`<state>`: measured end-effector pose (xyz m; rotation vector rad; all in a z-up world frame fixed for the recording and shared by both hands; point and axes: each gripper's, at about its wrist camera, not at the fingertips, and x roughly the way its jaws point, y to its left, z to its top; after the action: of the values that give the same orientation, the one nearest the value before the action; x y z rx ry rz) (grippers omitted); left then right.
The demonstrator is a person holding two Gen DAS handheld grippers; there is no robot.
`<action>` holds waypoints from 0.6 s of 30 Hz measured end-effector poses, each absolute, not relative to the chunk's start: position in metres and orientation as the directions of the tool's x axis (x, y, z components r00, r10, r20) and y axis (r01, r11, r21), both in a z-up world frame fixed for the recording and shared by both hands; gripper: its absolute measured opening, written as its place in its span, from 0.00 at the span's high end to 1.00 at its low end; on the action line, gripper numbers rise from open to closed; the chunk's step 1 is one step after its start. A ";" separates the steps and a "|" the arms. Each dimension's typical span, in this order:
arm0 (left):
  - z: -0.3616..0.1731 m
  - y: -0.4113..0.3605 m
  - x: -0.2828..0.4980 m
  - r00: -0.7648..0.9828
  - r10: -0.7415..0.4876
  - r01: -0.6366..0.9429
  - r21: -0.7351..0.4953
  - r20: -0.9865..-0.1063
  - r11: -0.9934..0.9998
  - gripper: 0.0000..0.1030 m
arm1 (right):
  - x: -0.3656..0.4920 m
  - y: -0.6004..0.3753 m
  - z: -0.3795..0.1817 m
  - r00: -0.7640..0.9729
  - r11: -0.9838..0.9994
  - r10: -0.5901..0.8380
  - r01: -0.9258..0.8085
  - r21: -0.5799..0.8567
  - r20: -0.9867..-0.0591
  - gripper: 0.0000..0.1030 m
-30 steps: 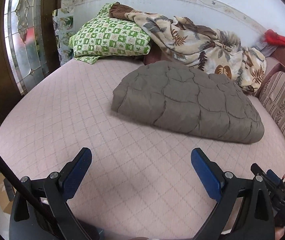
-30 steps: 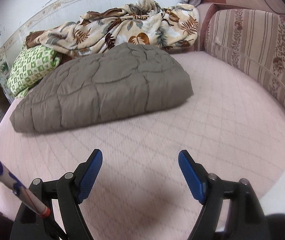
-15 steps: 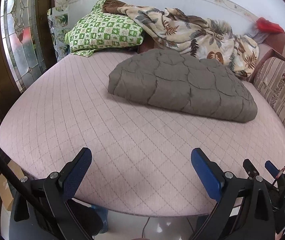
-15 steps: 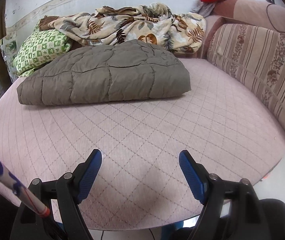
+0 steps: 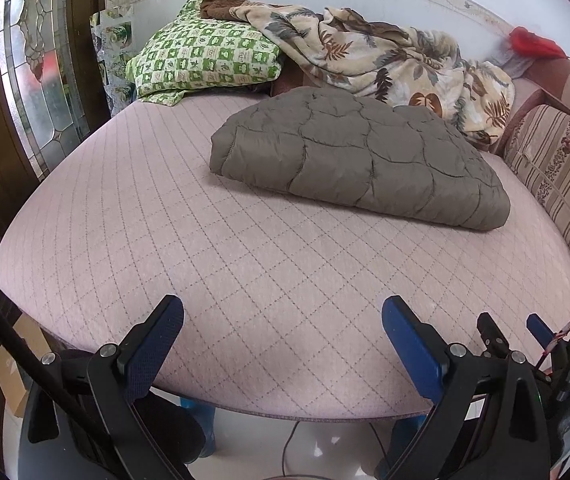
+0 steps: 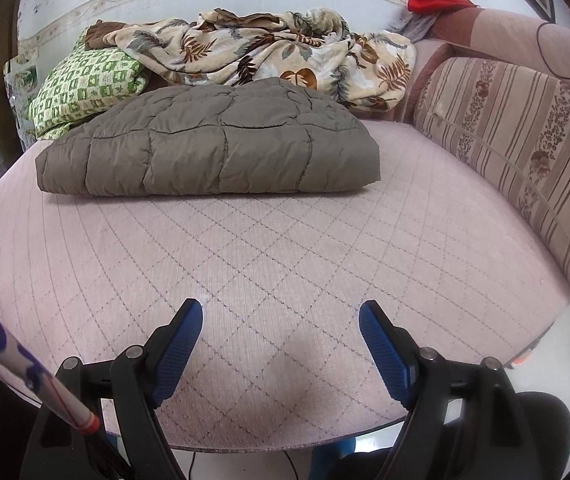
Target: Fold large clothes
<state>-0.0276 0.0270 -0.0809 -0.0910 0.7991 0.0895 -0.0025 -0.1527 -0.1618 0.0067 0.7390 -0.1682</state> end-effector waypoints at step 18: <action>-0.088 0.019 -0.026 0.678 0.040 -0.103 -0.041 -0.734 0.994 0.04 | 0.000 -0.152 -0.167 0.705 0.982 -0.175 0.170 -0.075 -0.687 0.17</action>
<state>-0.0265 0.0192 -0.0883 -0.0813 0.8217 0.0807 -0.0001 -0.1524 -0.1666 -0.0064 0.7648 -0.1919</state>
